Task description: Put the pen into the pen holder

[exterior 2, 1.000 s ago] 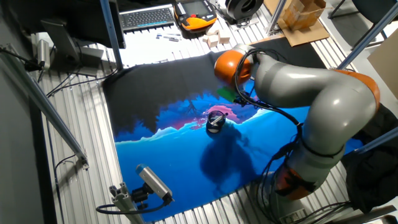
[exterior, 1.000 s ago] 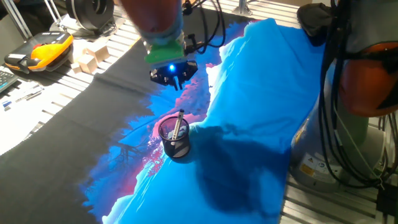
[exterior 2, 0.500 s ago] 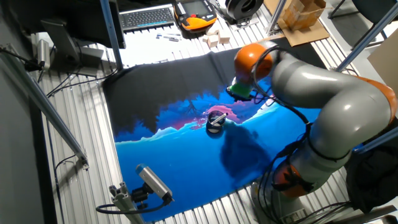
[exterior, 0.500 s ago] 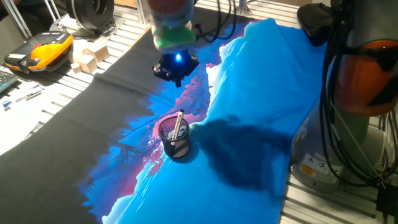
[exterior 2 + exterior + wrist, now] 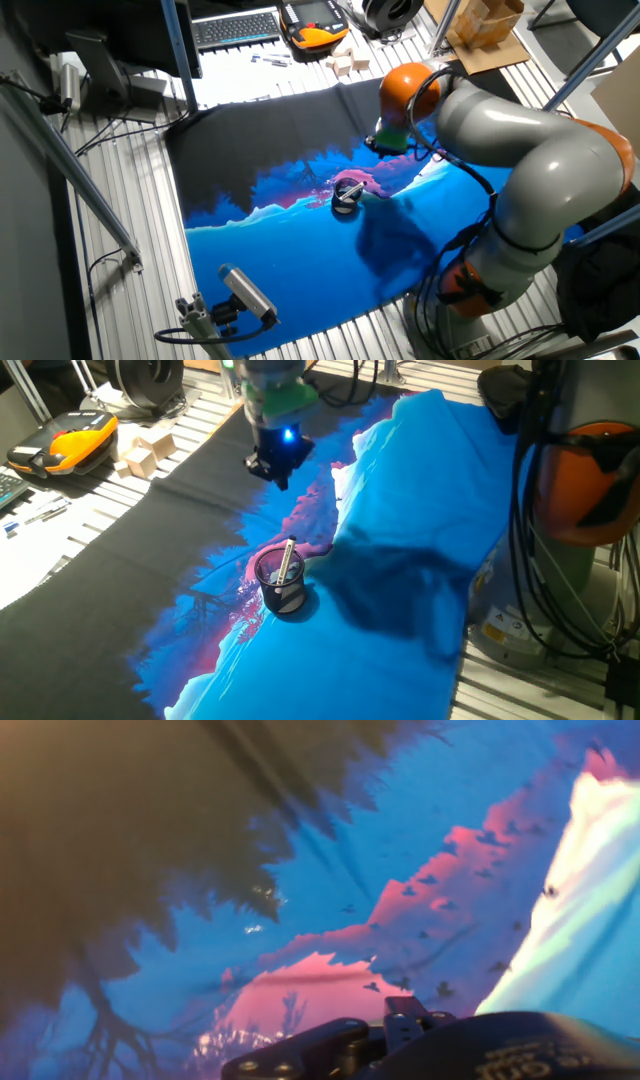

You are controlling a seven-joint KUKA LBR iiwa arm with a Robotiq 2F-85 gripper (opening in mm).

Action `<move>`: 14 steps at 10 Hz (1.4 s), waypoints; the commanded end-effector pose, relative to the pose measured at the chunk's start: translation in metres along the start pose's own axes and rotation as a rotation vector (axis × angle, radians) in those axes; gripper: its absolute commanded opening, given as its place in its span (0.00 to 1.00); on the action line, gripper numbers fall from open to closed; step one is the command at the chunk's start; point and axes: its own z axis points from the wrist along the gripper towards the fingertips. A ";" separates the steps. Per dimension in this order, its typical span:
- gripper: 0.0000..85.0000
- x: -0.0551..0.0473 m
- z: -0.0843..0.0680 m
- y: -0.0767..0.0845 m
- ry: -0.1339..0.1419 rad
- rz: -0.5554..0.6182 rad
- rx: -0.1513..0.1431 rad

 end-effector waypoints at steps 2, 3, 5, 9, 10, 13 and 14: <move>0.00 -0.005 0.001 0.005 0.024 -0.178 -0.007; 0.00 -0.006 0.001 0.007 0.040 -0.246 -0.010; 0.00 -0.008 0.003 0.010 0.090 -0.342 -0.005; 0.00 -0.006 0.002 0.015 0.113 -0.419 0.015; 0.00 -0.003 0.003 0.020 0.148 -0.416 0.008; 0.00 0.004 0.005 0.027 0.186 -0.414 -0.003; 0.00 0.008 0.004 0.029 0.184 -0.413 0.015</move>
